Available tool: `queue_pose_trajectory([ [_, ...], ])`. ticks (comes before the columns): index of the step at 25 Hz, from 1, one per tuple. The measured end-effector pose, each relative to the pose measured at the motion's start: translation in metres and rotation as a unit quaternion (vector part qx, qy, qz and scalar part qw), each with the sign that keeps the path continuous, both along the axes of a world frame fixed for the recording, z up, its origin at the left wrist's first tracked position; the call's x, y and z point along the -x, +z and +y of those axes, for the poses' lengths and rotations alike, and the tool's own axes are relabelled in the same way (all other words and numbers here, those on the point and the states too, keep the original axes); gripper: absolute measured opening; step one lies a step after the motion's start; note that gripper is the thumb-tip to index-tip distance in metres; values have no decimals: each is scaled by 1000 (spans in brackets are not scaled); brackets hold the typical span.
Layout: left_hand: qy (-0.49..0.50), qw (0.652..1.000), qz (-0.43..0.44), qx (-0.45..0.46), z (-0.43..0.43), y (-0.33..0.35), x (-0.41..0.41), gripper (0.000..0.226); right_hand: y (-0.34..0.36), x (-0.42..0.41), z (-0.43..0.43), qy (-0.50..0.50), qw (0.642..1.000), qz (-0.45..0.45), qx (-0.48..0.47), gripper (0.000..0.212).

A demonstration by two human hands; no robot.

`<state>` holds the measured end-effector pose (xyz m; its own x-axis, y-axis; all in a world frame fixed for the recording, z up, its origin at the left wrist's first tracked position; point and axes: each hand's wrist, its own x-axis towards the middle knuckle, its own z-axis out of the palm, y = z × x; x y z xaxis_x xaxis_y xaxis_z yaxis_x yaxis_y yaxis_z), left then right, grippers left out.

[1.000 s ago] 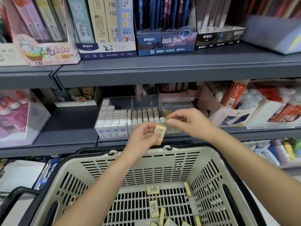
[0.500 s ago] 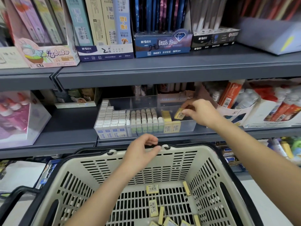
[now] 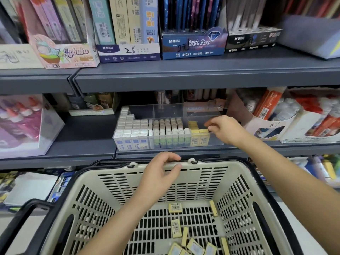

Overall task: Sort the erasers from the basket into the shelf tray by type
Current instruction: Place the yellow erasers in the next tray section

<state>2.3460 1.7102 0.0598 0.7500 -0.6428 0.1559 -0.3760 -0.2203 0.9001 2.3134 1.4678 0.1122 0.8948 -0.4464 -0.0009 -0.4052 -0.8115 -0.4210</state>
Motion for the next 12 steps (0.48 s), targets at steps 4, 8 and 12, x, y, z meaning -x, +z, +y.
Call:
queue_pose_trajectory([
  [4,-36,999,39,9,27,-10,10,23,0,33,25,-21,991,-132,-25,20],
  [8,-93,986,75,-118,42,-44,14,19,-11,68,66,26,980,-138,-141,12],
  [12,-101,963,138,-207,48,-92,22,12,-66,77,111,122,974,100,-161,13],
])
